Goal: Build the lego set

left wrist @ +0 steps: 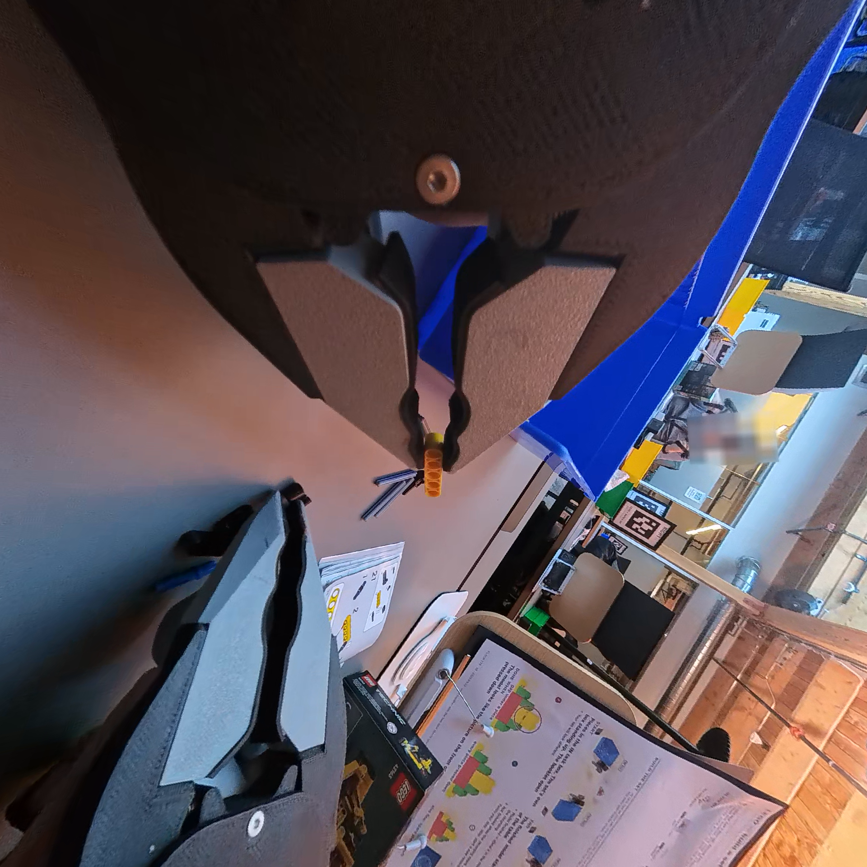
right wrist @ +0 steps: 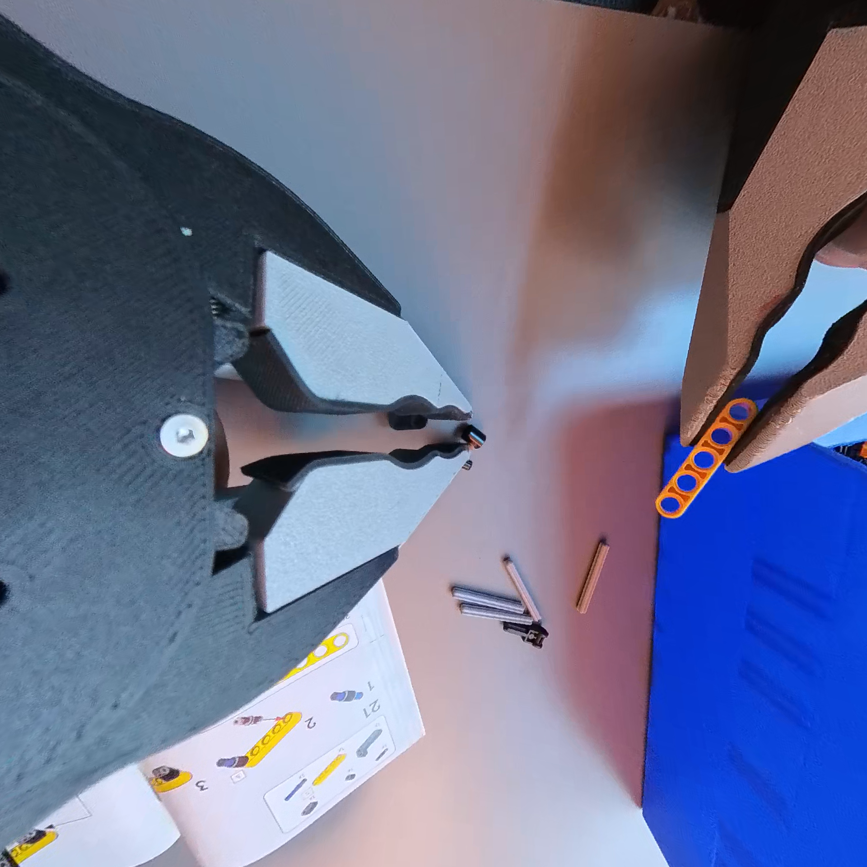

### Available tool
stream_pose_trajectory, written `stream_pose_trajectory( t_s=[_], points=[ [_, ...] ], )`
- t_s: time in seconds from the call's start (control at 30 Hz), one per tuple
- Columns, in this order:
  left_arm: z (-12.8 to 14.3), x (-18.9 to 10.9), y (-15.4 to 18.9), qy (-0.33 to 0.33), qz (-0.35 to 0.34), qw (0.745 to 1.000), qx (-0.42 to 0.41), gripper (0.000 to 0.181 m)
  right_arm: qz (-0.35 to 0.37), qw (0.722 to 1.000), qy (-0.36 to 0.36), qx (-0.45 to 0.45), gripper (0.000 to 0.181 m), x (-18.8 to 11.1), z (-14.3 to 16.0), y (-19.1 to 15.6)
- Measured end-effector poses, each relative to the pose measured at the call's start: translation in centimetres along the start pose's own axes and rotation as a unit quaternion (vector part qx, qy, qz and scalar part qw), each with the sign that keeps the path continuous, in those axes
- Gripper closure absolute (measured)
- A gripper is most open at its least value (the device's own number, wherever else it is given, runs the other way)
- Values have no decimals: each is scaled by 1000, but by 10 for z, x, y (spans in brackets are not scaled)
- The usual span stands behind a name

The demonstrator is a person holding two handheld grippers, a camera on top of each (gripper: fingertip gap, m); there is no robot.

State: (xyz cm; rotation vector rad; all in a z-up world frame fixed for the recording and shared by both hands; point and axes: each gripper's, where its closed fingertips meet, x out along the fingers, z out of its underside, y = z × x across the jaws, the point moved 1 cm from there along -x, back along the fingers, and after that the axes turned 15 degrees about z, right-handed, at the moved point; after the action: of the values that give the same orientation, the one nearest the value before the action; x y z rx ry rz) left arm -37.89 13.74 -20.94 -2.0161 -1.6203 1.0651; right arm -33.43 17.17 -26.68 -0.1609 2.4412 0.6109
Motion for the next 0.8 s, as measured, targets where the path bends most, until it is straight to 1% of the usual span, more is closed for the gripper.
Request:
stream_pose_trajectory(
  t_s=[0.17,0.27,0.57,0.63,0.73,0.8],
  points=[
    [0,0,0,1,-1,1000,0,176,3,1000,-1,4,175,1,-2,-1],
    [-1,-1,0,3,-1,1000,1,176,11,1000,-7,22,172,2,-3,2],
    [-1,-2,1,3,1,1000,3,176,12,1000,-12,18,177,4,-4,-1],
    [0,-2,0,3,1,1000,2,175,4,1000,15,18,177,-3,-9,-3],
    [0,-1,0,2,2,1000,0,175,-5,994,99,41,177,-27,-28,-1],
    [0,-1,0,0,2,1000,0,175,-15,984,164,70,177,-50,-41,4]
  ],
)
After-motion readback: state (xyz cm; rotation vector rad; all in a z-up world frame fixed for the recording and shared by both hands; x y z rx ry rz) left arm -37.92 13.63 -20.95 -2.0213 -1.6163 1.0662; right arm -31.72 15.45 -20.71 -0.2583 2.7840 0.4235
